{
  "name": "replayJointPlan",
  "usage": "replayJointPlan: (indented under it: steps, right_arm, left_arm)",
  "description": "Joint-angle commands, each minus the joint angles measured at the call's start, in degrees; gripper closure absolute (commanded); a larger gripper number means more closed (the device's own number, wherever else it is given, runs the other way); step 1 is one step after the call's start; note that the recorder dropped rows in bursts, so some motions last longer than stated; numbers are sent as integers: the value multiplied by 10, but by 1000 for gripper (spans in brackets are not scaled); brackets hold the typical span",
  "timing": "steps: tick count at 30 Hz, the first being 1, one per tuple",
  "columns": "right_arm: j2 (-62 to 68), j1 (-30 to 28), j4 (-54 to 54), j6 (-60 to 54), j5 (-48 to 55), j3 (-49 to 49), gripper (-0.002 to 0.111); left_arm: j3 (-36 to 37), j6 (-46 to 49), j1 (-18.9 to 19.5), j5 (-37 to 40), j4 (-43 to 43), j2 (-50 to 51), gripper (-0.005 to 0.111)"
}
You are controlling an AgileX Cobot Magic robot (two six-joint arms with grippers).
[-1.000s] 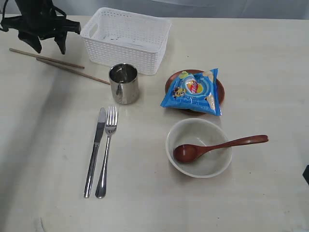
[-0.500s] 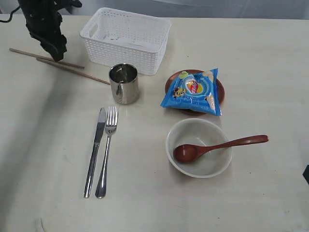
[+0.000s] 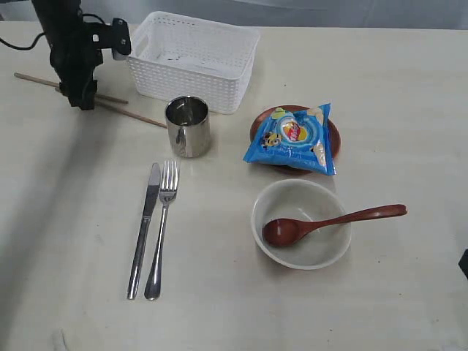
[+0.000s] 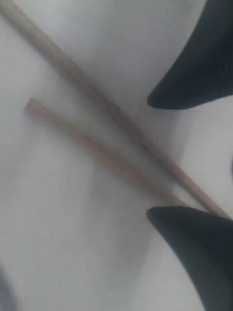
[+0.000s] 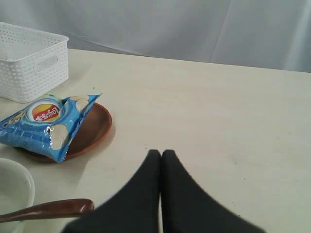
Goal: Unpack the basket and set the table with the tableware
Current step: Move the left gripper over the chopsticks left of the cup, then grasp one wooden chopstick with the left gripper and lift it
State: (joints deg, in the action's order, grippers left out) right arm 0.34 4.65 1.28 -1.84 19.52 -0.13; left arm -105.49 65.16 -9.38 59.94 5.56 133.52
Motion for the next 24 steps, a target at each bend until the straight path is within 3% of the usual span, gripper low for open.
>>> replayJointPlan:
  steps: [1,14,18,21,24]
  right_arm:
    - [-3,-3,3,1,-1,1,109]
    - [-3,-3,3,1,-1,1,109]
    - [-3,-3,3,1,-1,1,109]
    - [-3,-3,3,1,-1,1,109]
    - [-3,-3,3,1,-1,1,109]
  left_arm:
    - [-2,12,0,-5,3,6,51]
    - [-2,14,2,10,12,44,53]
    - [-2,21,2,26,0,50,75]
    - [-2,25,2,47,-20,51,104]
    - [-2,25,2,68,-23,51,107]
